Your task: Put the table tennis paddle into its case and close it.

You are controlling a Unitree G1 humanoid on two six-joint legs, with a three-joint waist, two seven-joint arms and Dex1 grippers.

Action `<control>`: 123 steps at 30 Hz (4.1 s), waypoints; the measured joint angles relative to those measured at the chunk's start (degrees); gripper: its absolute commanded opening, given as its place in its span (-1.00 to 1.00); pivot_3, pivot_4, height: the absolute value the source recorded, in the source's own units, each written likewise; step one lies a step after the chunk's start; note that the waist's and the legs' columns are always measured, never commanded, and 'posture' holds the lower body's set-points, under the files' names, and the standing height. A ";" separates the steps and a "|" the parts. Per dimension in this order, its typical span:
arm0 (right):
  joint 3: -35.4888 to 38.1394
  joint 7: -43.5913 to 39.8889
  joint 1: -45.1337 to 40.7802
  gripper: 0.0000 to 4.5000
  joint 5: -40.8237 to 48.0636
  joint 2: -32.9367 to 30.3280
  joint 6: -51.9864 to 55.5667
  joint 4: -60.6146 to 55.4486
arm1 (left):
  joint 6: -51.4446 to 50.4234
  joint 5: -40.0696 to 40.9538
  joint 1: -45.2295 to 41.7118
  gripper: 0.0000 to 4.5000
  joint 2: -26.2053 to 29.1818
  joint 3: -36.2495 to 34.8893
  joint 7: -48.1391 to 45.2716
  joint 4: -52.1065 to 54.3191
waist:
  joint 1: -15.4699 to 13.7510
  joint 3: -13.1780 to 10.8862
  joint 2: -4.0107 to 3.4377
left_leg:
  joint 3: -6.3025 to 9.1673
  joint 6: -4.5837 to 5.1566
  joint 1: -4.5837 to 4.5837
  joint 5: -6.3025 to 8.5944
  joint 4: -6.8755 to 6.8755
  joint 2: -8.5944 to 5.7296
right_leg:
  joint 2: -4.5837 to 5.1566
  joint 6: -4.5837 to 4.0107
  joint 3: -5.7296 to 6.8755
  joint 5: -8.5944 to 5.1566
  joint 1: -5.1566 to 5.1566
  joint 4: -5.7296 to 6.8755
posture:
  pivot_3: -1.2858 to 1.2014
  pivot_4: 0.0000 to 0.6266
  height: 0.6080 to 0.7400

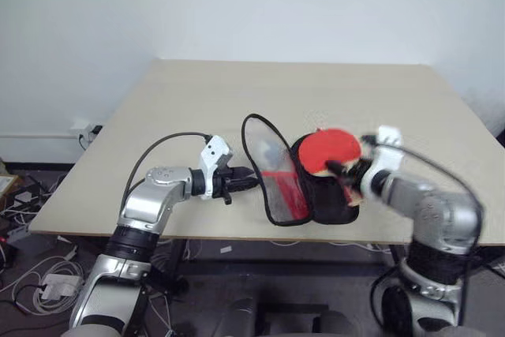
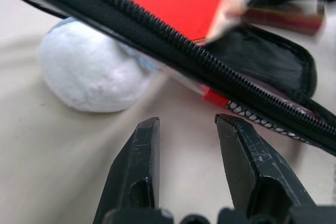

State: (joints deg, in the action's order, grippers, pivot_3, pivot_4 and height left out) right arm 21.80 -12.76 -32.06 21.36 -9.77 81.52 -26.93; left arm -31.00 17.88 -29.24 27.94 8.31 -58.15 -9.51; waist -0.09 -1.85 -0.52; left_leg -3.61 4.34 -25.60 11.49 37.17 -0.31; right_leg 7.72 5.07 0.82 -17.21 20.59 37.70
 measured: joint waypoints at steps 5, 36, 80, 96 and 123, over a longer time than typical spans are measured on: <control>6.83 -2.54 -7.19 0.97 4.03 -5.67 -4.83 -1.50 | -0.19 -0.08 -4.12 -0.24 -4.79 2.63 -0.58 -1.42 | 0.03 0.06 0.27 | 0.03 0.13 0.04 0.01 0.02 0.03 | -0.02 0.00 0.02 0.00 -0.09 -0.05 | 0.03 -1.00 0.61; 8.92 6.52 -0.23 0.99 7.74 -4.51 -14.54 8.67 | -14.29 -0.07 -7.20 0.46 -24.41 6.92 12.39 -3.80 | 0.08 0.01 0.21 | 0.29 0.78 -0.02 0.02 0.05 -0.03 | 0.10 0.01 -0.09 0.00 -0.14 0.00 | 0.03 -1.00 0.61; 6.62 11.32 5.14 0.99 9.18 -4.13 -17.84 10.81 | -53.93 12.11 -15.51 0.99 -34.99 -21.81 43.83 -11.26 | -0.10 0.00 0.25 | 0.56 0.24 -0.03 -0.01 0.08 -0.13 | 0.18 0.00 0.06 0.00 -0.16 -0.05 | 0.03 -1.00 0.61; -5.09 0.30 17.39 0.99 8.80 -15.05 -18.33 10.54 | -46.52 14.43 -18.87 0.99 -35.87 -24.33 44.11 -23.40 | -0.81 0.05 0.32 | 0.75 0.52 -0.02 0.16 0.24 -0.14 | 0.32 -0.01 0.24 0.00 -0.37 -0.11 | 0.03 -1.00 0.61; -2.48 0.34 17.57 0.99 7.94 -13.75 -22.85 14.10 | -42.21 17.05 -19.70 0.59 -36.07 -20.43 38.77 -30.75 | -1.30 0.02 0.37 | 0.83 0.33 -0.10 0.04 0.27 -0.13 | 0.40 0.00 0.32 0.00 -0.38 -0.17 | 0.03 -1.00 0.61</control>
State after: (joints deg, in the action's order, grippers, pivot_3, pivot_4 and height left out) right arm 19.32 -12.42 -14.49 29.30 -23.52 58.68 -12.83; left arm -73.21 34.93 -48.94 -8.13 -12.13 -19.38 -40.27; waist -1.39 -1.82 -0.14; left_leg -2.77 4.67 -25.70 11.53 37.44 -0.44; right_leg 8.12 5.06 1.13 -17.22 20.21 37.53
